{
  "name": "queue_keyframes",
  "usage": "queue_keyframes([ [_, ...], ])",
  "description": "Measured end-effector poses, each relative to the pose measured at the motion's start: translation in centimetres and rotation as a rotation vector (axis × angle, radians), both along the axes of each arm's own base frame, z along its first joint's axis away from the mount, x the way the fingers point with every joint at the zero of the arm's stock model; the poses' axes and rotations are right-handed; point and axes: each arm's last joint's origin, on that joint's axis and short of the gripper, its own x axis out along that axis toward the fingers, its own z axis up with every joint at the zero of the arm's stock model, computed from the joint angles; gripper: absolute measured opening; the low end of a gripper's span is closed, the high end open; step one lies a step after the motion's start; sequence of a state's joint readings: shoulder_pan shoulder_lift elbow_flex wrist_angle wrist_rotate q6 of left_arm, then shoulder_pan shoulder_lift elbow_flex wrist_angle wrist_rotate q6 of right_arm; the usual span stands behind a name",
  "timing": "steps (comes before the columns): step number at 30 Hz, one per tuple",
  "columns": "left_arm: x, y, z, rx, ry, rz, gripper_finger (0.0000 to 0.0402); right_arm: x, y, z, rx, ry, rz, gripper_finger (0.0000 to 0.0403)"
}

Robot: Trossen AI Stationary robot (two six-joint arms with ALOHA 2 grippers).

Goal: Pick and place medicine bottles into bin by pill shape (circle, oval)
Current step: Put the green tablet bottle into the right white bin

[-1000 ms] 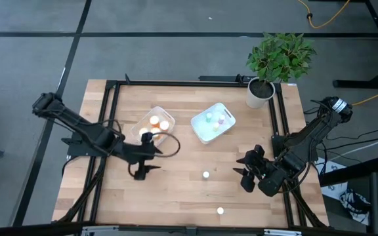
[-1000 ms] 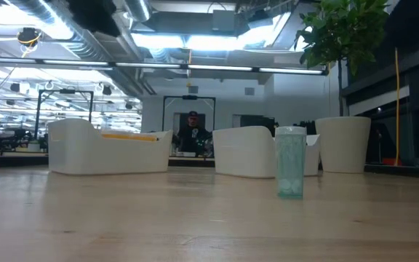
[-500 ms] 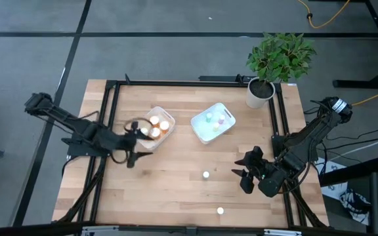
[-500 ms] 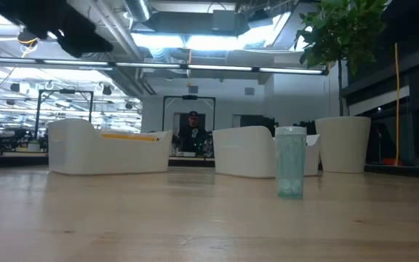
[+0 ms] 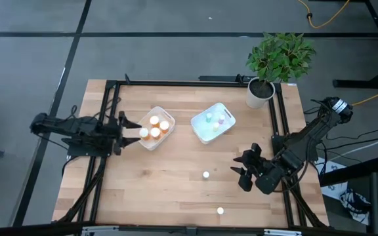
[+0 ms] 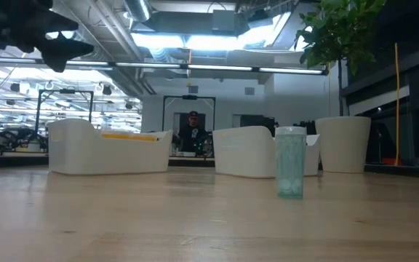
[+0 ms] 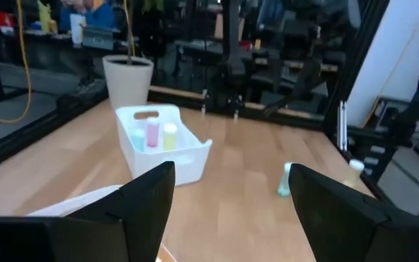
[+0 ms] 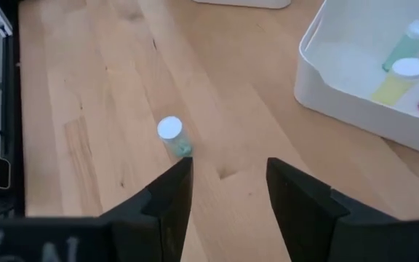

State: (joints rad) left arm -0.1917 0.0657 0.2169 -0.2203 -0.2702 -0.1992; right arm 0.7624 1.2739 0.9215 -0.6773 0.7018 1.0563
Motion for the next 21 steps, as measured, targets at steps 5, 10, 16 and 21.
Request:
queue_keyframes([
  [5,-0.7,0.1,0.3,-0.007,-0.059,-0.001,0.0263,0.0,0.0,0.0,0.001,0.008,0.011,0.0177],
  [10,-0.2,0.0,-0.2,0.021,-0.065,-0.021,0.0263,0.1,0.1,0.0,0.009,0.003,0.011,0.0177],
  [16,0.7,-0.3,-3.6,0.013,-0.029,-0.051,0.0263,0.1,0.1,0.0,0.012,0.000,0.012,0.0177],
  [21,0.9,-0.3,-3.8,0.004,-0.063,-0.053,0.0263,0.1,0.1,0.0,0.008,0.001,0.014,0.0177],
])
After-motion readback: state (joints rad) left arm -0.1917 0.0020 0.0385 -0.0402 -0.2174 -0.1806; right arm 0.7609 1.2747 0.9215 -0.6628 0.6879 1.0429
